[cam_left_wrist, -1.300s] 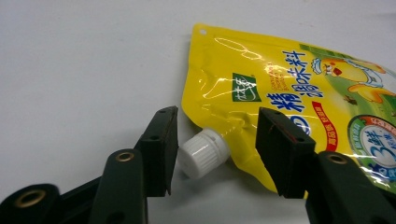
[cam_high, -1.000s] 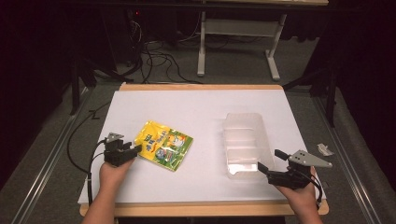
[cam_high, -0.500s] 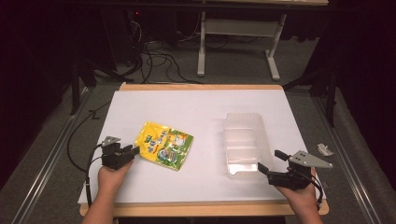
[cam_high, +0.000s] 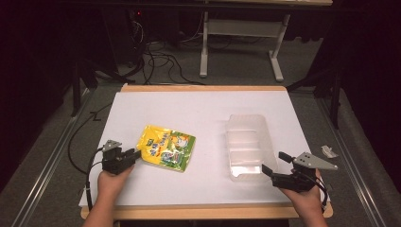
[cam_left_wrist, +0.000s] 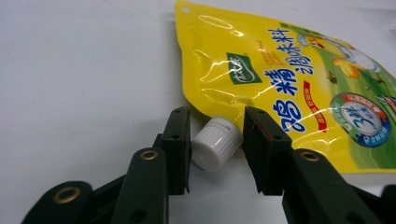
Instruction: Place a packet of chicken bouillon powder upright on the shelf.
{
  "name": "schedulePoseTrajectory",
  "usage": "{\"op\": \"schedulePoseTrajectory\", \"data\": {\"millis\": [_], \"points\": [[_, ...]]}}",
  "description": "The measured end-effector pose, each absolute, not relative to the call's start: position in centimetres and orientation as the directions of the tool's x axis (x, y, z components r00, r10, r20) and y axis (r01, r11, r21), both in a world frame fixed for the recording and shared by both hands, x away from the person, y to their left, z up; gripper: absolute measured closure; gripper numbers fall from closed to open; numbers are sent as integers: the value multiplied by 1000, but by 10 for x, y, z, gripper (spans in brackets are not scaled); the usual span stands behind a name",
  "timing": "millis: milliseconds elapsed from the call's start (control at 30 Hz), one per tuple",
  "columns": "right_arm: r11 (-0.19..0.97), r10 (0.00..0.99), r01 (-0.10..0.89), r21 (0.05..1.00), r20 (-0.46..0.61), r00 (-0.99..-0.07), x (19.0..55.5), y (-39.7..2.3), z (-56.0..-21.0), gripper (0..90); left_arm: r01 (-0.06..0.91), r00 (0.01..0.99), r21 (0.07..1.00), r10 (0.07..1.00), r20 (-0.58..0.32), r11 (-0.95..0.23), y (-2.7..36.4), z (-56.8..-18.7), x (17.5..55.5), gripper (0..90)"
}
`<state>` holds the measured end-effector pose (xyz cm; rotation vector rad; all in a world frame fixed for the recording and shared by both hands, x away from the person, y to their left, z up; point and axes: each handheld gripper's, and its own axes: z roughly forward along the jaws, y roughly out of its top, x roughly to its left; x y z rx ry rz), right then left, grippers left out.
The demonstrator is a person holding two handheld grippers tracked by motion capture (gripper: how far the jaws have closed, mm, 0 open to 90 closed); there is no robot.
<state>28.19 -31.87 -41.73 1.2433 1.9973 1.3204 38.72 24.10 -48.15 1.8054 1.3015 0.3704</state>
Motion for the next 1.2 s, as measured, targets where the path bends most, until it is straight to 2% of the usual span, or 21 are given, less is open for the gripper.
{"op": "schedulePoseTrajectory", "data": {"millis": [100,233,400,500,567,733,867,900,1033,1100,1200], "points": [[139,860,441,887,112,-497,282,-319,-417,149,594,404,800,892,-204,-87,249,-478,381,626],[145,859,436,888,105,-500,281,-319,-416,150,583,394,810,894,-214,-63,258,-475,377,648],[152,857,434,888,100,-505,281,-318,-416,150,621,404,778,890,-209,-99,255,-481,381,538],[151,858,438,886,102,-503,281,-317,-416,150,625,466,748,875,-128,-223,242,-484,383,582],[151,858,438,886,102,-504,281,-317,-416,151,618,470,750,876,-111,-237,238,-484,382,604],[156,857,440,885,100,-506,282,-316,-417,151,607,514,749,850,-117,-265,229,-483,380,643],[156,856,438,885,100,-507,282,-316,-416,152,566,599,750,796,-90,-341,208,-483,375,659],[156,855,439,885,101,-508,282,-316,-416,152,560,606,750,791,-81,-352,201,-483,375,636],[156,855,443,883,104,-508,282,-316,-417,152,566,592,754,800,-92,-332,198,-484,375,630],[154,855,444,883,106,-507,281,-316,-417,153,576,584,756,804,-113,-312,201,-484,375,675],[154,855,444,883,106,-507,281,-316,-417,153,567,598,760,793,-115,-317,201,-484,374,684]]}}
